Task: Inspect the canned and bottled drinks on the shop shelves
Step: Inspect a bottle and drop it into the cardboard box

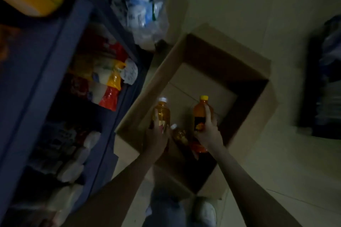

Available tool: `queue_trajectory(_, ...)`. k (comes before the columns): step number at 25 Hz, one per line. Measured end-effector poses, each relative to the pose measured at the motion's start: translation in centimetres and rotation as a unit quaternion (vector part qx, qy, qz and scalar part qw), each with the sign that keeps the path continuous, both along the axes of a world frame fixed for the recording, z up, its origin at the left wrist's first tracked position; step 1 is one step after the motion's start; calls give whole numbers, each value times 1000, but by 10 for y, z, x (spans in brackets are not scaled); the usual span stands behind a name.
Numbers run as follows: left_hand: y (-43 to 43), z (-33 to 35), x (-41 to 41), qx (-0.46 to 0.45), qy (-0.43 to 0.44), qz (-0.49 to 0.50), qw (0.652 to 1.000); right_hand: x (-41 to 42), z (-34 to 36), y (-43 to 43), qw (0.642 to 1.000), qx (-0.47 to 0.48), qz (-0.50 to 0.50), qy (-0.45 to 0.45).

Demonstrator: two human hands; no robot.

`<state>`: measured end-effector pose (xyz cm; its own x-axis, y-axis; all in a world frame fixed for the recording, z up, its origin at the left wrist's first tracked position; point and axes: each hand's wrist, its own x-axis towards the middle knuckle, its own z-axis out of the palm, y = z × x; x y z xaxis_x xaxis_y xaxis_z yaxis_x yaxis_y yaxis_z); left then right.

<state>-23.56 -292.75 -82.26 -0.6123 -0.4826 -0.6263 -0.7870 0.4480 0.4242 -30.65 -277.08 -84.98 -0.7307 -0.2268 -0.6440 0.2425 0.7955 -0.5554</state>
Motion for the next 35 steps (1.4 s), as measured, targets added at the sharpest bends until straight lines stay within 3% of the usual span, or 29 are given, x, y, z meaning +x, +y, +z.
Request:
queue_trajectory(3, -14, -88, 6, -16, -35, -37, 999, -11, -87, -8, 994, 77, 73, -10)
queue_trajectory(7, -17, -152, 13, -40, -90, -114, 989, -7, -140, -9, 979, 161, 123, -10)
queue_trajectory(11, -6, -113, 7, -26, -92, -139, 986, 1, -94, -18, 988, 120, 91, -24)
queue_trajectory(15, 1, 39, -33, -48, -11, -129, 990, -1, 51, -26, 994, 78, 45, 68)
queue_trajectory(20, -3, 321, -52, -76, 118, -227, 964, -14, 335, -27, 978, -6, -4, 210)
queue_trajectory(25, -1, 590, -44, -163, 228, -200, 939, -21, 588, -27, 941, -128, 7, 312)
queue_trajectory(30, -14, 805, -6, -288, 382, -124, 870, -11, 802, -51, 836, -244, 75, 485)
queue_trajectory(35, -32, 941, 77, -466, 491, -34, 735, 40, 946, -97, 710, -382, 165, 567)
